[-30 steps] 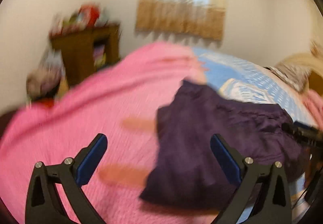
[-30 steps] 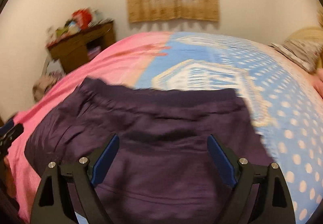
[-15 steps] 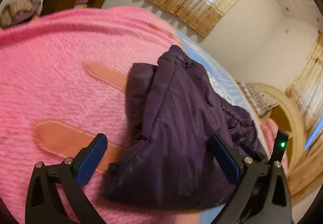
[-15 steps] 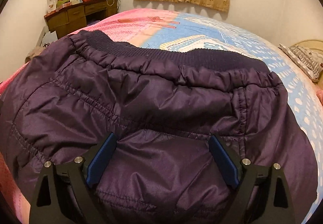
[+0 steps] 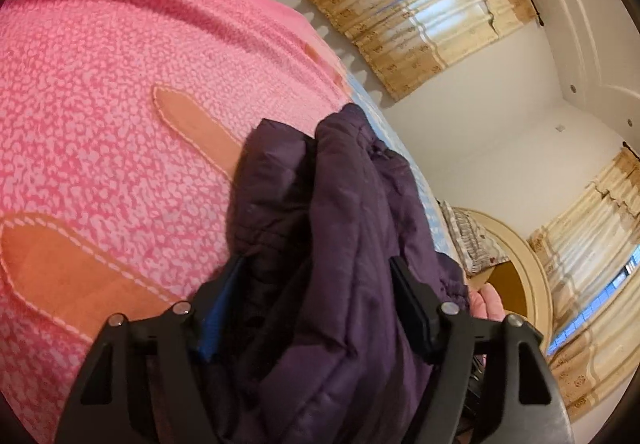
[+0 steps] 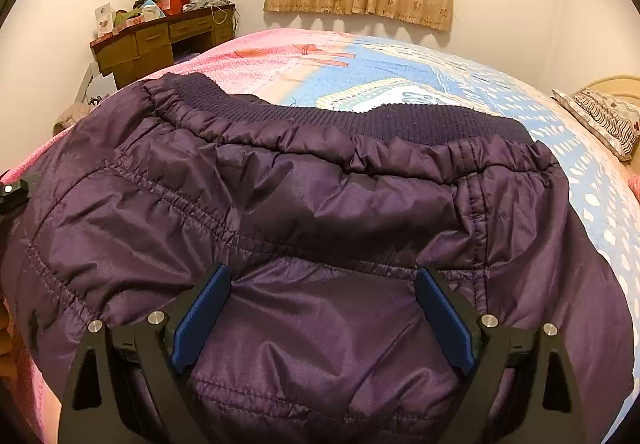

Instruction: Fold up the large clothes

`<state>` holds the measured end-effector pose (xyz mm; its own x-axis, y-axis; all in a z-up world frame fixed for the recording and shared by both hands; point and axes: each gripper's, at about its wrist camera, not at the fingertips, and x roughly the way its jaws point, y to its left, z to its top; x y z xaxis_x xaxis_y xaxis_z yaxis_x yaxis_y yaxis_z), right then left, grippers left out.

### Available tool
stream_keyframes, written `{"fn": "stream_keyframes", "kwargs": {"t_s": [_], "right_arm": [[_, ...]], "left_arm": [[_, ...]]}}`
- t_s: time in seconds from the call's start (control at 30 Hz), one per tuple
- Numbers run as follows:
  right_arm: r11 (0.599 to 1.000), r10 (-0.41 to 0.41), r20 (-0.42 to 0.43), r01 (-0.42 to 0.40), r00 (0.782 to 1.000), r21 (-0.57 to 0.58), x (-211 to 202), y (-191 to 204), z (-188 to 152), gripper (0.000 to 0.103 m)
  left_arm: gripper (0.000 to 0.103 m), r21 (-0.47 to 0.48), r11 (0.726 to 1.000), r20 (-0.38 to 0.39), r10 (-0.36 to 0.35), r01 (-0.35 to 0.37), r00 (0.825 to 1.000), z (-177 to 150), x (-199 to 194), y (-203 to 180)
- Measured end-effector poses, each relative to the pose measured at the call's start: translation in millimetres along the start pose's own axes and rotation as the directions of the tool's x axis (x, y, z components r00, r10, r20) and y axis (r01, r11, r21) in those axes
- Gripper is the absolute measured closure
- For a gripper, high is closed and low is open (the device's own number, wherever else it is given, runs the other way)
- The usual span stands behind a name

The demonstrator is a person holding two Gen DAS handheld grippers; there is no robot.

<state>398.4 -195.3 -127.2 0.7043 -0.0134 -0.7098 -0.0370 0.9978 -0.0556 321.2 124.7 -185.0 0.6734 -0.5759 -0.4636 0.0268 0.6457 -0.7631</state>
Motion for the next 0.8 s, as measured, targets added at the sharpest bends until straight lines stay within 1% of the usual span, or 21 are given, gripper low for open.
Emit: {"fn": "stream_keyframes", "kwargs": {"t_s": [0.03,0.1,0.13,0.2,0.23,0.4,0.47,0.57,0.6,0.63,0.7,0.73,0.77,0.8], "right_arm": [[1.0,0.001,0.001,-0.001,1.0,0.001,-0.7,-0.2,-0.5,0.01],[1.0,0.001,0.0,-0.001,1.0,0.001,0.0,-0.2,-0.1,0.01],[1.0,0.003,0.003,-0.003,1.0,0.003,-1.4,-0.8,0.1,0.01],[1.0,0.007,0.008,-0.007,1.0,0.007,-4.4,-1.7,-0.5,0.01],[1.0,0.009,0.01,-0.009,1.0,0.009,-5.5,-2.1,-0.8,0.01],[0.999,0.022,0.023,-0.023,0.999,0.025,-9.8,-7.8,-2.2,0.01],[0.999,0.028,0.023,-0.029,0.999,0.03,-10.4,-9.1,-2.8,0.01],[0.999,0.038,0.025,-0.039,0.999,0.036,-11.0,-11.8,-3.4,0.01],[0.998,0.041,0.026,-0.042,0.999,0.039,-11.0,-12.4,-2.9,0.01],[0.998,0.046,0.028,-0.047,0.999,0.042,-12.0,-13.8,-3.0,0.01],[0.996,0.07,0.032,-0.072,0.997,0.057,-14.8,-18.8,-2.4,0.01],[0.994,0.087,0.037,-0.09,0.996,0.067,-17.7,-23.7,-1.5,0.01],[0.991,0.105,0.04,-0.107,0.994,0.078,-21.5,-28.8,-1.9,0.01],[0.989,0.119,0.04,-0.122,0.992,0.086,-25.3,-33.7,-1.1,0.01]], "left_arm": [[0.03,0.003,1.0,0.001,-0.001,0.001,1.0,-0.2,1.7,-2.4],[0.06,0.016,1.0,0.009,-0.015,0.014,1.0,2.3,4.3,-8.4],[0.063,0.011,1.0,0.016,-0.01,0.01,1.0,3.4,3.9,-9.3],[0.073,0.043,0.999,0.028,-0.012,0.01,1.0,3.4,0.0,-15.8],[0.074,0.084,0.997,0.045,-0.001,-0.003,0.999,2.4,-3.5,-24.6],[0.078,0.183,0.983,0.099,0.011,-0.029,0.995,4.8,-8.4,-56.7],[0.078,0.25,0.968,0.127,0.0,-0.032,0.992,4.4,-11.7,-79.0],[0.078,0.355,0.934,0.159,-0.021,-0.037,0.987,-1.8,-15.1,-108.6],[0.078,0.393,0.919,0.166,-0.031,-0.037,0.986,-4.6,-15.0,-120.1],[0.078,0.449,0.893,0.175,-0.042,-0.041,0.984,-10.8,-14.5,-138.2],[0.078,0.517,0.855,0.178,-0.062,-0.04,0.982,-16.3,-13.6,-157.9],[0.078,0.571,0.82,0.178,-0.071,-0.044,0.982,-23.7,-10.7,-176.4],[0.079,0.604,0.795,0.179,-0.075,-0.05,0.981,-27.6,-9.6,-184.5],[0.079,0.645,0.763,0.176,-0.089,-0.047,0.98,-33.3,-7.1,-197.7]]}}
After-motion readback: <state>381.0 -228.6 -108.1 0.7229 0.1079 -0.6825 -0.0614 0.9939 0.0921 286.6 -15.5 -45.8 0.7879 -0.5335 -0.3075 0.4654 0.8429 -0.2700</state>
